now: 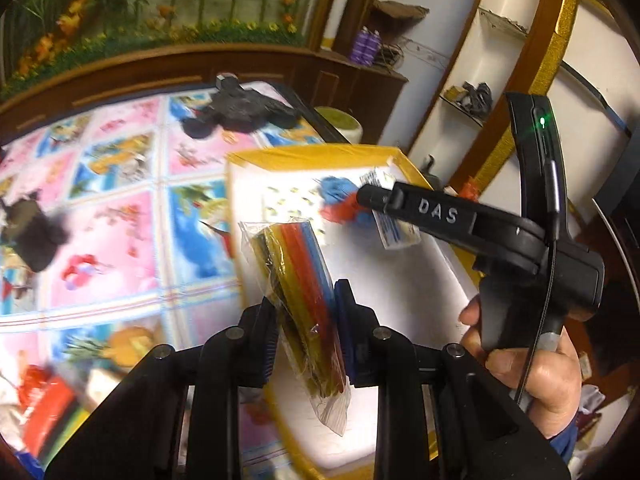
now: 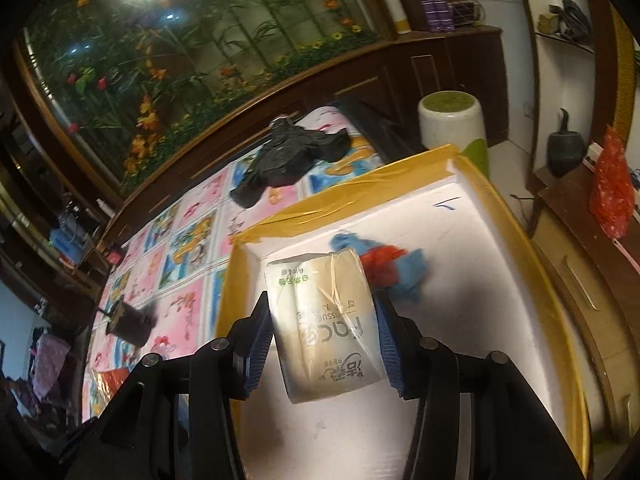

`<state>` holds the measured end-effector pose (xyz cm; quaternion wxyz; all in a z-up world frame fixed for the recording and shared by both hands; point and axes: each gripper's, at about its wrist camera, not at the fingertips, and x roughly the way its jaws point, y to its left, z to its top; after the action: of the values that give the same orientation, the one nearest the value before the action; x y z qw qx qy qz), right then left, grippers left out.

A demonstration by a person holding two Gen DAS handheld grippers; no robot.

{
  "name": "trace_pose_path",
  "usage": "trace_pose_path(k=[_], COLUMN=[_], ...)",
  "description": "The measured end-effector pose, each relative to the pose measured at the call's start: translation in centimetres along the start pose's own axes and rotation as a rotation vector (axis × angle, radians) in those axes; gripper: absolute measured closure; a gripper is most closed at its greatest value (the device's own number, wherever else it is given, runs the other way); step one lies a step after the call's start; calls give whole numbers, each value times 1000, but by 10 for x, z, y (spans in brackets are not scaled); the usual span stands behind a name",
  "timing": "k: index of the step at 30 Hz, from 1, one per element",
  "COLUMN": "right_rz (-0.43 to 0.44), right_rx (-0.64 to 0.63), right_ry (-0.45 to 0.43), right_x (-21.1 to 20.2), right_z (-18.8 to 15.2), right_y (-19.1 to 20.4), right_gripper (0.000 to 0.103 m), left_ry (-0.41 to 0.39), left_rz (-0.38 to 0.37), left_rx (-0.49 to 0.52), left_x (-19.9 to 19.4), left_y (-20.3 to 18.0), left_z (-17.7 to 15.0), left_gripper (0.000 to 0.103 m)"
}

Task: Organize soft objects
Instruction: 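Carry sponge pack in left tool while right tool carries 'face' tissue pack to box, then open left tool dropping sponge pack while right tool releases 'face' tissue pack in box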

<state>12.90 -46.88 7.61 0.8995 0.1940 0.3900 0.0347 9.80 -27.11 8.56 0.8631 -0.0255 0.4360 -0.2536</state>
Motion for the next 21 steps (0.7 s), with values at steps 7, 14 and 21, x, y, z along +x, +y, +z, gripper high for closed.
trace_pose_path(k=[7,14,21], right_rz=[-159,-162,-163], right_rx=[70,53,36], right_ry=[8,112,137], right_x=[-5,19,30], right_z=[9,11,15], right_y=[-22,-14,-15], right_gripper=[55,55,50], left_ry=[87,112,88], left_rz=[-46,-39,-4], left_rx=[34,22,33], left_x=[26,35,34], left_y=[-22,-16,-11], left_z=[-11,-16,-17], left_gripper=[80,79,74])
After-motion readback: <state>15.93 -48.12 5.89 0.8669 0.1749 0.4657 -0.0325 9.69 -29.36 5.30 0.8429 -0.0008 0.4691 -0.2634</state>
